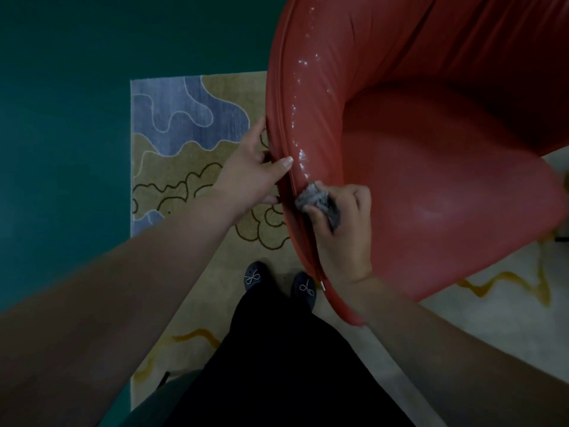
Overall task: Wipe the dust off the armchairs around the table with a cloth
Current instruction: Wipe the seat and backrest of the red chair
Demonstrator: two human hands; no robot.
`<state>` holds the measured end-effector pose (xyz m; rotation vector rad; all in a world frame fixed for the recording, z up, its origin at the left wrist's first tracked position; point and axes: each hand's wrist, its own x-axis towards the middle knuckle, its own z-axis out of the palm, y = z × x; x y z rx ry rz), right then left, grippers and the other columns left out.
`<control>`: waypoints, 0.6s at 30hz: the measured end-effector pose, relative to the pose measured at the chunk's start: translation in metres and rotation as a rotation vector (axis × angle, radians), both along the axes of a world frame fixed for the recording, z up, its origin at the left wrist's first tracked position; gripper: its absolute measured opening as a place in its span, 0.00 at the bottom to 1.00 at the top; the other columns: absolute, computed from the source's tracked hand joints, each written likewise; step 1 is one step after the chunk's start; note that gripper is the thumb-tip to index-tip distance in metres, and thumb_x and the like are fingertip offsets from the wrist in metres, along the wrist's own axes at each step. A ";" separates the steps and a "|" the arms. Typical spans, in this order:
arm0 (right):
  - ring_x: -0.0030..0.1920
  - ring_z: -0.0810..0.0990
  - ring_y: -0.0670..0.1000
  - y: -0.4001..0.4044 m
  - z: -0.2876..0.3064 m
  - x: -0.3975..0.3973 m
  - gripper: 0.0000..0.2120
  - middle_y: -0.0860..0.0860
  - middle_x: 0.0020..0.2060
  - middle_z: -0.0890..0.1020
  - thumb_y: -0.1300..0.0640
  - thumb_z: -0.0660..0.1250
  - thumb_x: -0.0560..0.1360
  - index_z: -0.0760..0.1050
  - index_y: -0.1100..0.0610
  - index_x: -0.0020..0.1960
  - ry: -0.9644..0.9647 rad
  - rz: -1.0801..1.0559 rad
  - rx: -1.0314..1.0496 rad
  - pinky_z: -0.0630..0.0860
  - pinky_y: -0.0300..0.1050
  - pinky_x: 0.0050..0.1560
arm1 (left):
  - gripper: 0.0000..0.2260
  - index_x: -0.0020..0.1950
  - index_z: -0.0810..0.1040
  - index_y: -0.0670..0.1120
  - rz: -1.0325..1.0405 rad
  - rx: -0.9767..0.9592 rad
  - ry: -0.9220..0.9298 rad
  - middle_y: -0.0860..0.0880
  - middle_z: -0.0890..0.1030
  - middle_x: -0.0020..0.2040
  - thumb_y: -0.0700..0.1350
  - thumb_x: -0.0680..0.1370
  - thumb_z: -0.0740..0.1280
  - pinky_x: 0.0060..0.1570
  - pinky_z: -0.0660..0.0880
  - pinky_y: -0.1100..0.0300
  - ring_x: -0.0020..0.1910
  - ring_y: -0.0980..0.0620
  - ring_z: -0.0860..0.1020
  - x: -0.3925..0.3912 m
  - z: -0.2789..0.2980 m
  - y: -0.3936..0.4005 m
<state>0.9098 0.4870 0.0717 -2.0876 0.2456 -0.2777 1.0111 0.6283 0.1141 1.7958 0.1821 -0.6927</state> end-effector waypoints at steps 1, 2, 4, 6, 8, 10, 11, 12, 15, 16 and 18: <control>0.51 0.73 0.49 0.000 -0.001 -0.007 0.15 0.52 0.50 0.69 0.60 0.71 0.73 0.76 0.59 0.59 -0.001 0.001 0.000 0.74 0.43 0.56 | 0.33 0.74 0.52 0.67 -0.004 -0.012 0.008 0.53 0.79 0.60 0.48 0.77 0.68 0.40 0.81 0.56 0.54 0.59 0.80 0.001 0.001 0.000; 0.51 0.73 0.50 0.000 -0.002 -0.011 0.15 0.53 0.50 0.69 0.61 0.71 0.73 0.76 0.59 0.59 -0.004 0.003 -0.004 0.74 0.45 0.56 | 0.34 0.74 0.52 0.68 -0.010 -0.018 0.011 0.53 0.78 0.61 0.48 0.77 0.68 0.40 0.81 0.56 0.54 0.59 0.80 0.003 0.001 0.001; 0.50 0.73 0.51 0.001 -0.003 -0.003 0.15 0.53 0.50 0.68 0.62 0.71 0.73 0.76 0.60 0.59 -0.014 0.015 -0.021 0.75 0.47 0.55 | 0.33 0.73 0.52 0.69 -0.009 -0.019 0.017 0.54 0.78 0.61 0.48 0.78 0.67 0.40 0.81 0.55 0.53 0.60 0.80 0.004 0.001 0.001; 0.50 0.73 0.51 0.002 0.001 0.020 0.15 0.53 0.50 0.68 0.61 0.72 0.72 0.76 0.61 0.58 -0.039 0.024 -0.036 0.75 0.49 0.55 | 0.28 0.70 0.55 0.72 0.010 -0.016 0.021 0.57 0.79 0.57 0.48 0.80 0.64 0.39 0.81 0.56 0.51 0.62 0.79 0.006 -0.001 0.002; 0.51 0.74 0.52 0.003 0.004 0.046 0.14 0.52 0.50 0.68 0.60 0.72 0.73 0.77 0.61 0.57 -0.059 0.020 -0.037 0.75 0.52 0.55 | 0.23 0.63 0.58 0.75 0.017 -0.020 0.031 0.60 0.80 0.54 0.47 0.81 0.61 0.37 0.80 0.58 0.49 0.64 0.78 0.010 -0.003 0.002; 0.51 0.74 0.53 0.003 0.004 0.060 0.13 0.52 0.50 0.68 0.60 0.72 0.73 0.77 0.61 0.56 -0.078 0.020 -0.054 0.75 0.53 0.55 | 0.22 0.62 0.58 0.75 0.024 -0.027 0.041 0.62 0.80 0.52 0.47 0.82 0.60 0.35 0.79 0.60 0.48 0.66 0.78 0.015 -0.005 0.003; 0.51 0.73 0.53 0.002 0.004 0.058 0.14 0.51 0.50 0.68 0.61 0.72 0.72 0.76 0.60 0.57 -0.076 0.022 -0.065 0.75 0.53 0.54 | 0.23 0.65 0.58 0.74 0.024 -0.027 0.040 0.63 0.79 0.52 0.47 0.82 0.60 0.35 0.79 0.61 0.48 0.67 0.77 0.019 -0.005 0.004; 0.51 0.73 0.53 0.002 0.003 0.052 0.16 0.51 0.50 0.68 0.61 0.72 0.72 0.76 0.60 0.59 -0.065 0.022 -0.075 0.75 0.52 0.54 | 0.24 0.70 0.57 0.71 0.020 -0.026 0.038 0.63 0.78 0.53 0.47 0.82 0.60 0.35 0.79 0.61 0.47 0.68 0.76 0.025 -0.004 0.004; 0.51 0.73 0.55 0.005 0.002 0.031 0.17 0.52 0.50 0.67 0.60 0.71 0.73 0.76 0.58 0.61 -0.029 0.012 -0.098 0.75 0.52 0.55 | 0.27 0.75 0.51 0.66 -0.015 -0.035 0.031 0.56 0.75 0.65 0.48 0.82 0.60 0.38 0.80 0.59 0.49 0.67 0.75 0.048 -0.001 0.005; 0.51 0.73 0.55 0.006 0.002 0.034 0.16 0.52 0.50 0.67 0.60 0.71 0.73 0.76 0.58 0.60 -0.015 0.006 -0.101 0.75 0.52 0.55 | 0.28 0.75 0.51 0.66 -0.033 -0.047 0.030 0.54 0.74 0.67 0.48 0.82 0.60 0.40 0.81 0.57 0.50 0.66 0.76 0.055 -0.001 0.006; 0.51 0.73 0.54 0.009 0.004 0.052 0.15 0.52 0.50 0.68 0.61 0.71 0.73 0.76 0.60 0.59 -0.006 0.005 -0.113 0.75 0.52 0.55 | 0.27 0.75 0.51 0.67 -0.076 -0.054 0.028 0.54 0.75 0.67 0.49 0.82 0.60 0.41 0.81 0.55 0.52 0.63 0.77 0.070 0.001 0.007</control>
